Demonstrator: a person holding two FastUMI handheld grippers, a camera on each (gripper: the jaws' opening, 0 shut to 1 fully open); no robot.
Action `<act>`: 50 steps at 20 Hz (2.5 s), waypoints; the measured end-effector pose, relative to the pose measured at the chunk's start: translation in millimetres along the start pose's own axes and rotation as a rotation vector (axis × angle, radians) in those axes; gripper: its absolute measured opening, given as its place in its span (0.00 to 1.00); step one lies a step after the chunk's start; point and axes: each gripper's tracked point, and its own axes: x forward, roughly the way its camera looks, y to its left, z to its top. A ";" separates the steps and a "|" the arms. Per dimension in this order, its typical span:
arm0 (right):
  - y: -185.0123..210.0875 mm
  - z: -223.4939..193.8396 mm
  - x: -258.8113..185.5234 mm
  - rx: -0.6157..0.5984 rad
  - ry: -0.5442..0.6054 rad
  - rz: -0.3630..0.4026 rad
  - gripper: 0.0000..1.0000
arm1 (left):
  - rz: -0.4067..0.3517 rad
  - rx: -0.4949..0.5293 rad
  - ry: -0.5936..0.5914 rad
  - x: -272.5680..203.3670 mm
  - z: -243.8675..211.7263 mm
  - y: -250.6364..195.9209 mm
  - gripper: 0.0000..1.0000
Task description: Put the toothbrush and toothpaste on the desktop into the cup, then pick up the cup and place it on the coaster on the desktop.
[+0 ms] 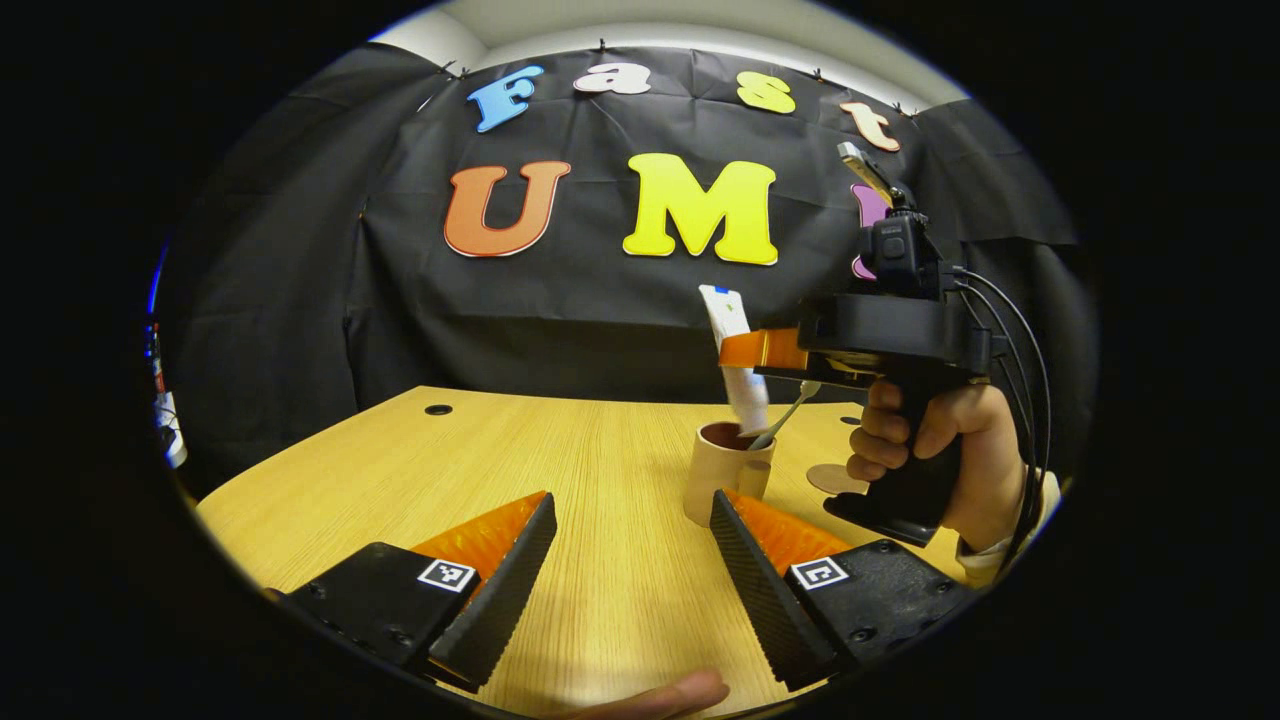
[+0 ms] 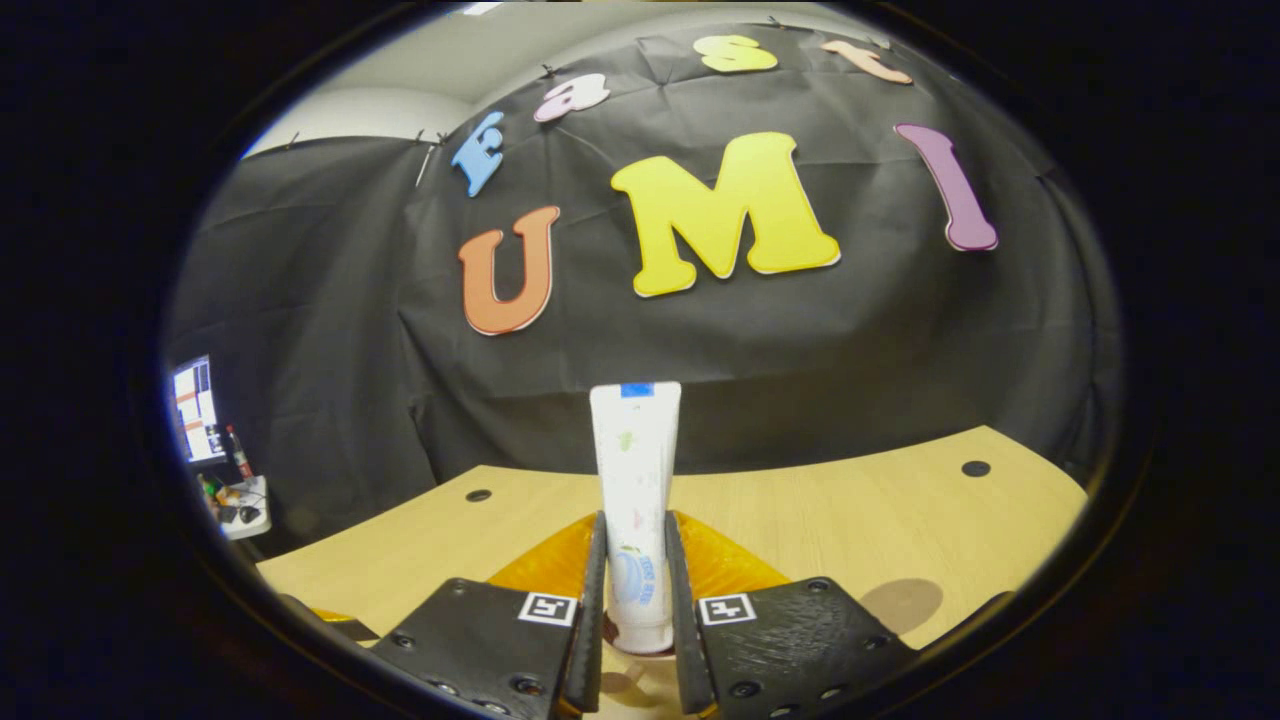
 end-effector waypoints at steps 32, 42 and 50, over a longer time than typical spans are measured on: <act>-158.2 4.6 -235.6 -0.066 -0.140 -0.116 0.97 | -0.092 -0.057 0.924 99.1 -15.4 -87.2 0.95; -192.3 33.9 -256.3 -0.004 -0.216 -0.161 0.95 | 0.000 -0.139 1.094 114.5 -37.2 -86.1 0.39; -207.9 41.6 -265.3 0.013 -0.231 -0.196 0.95 | 0.026 -0.077 1.013 118.8 47.4 -83.4 0.34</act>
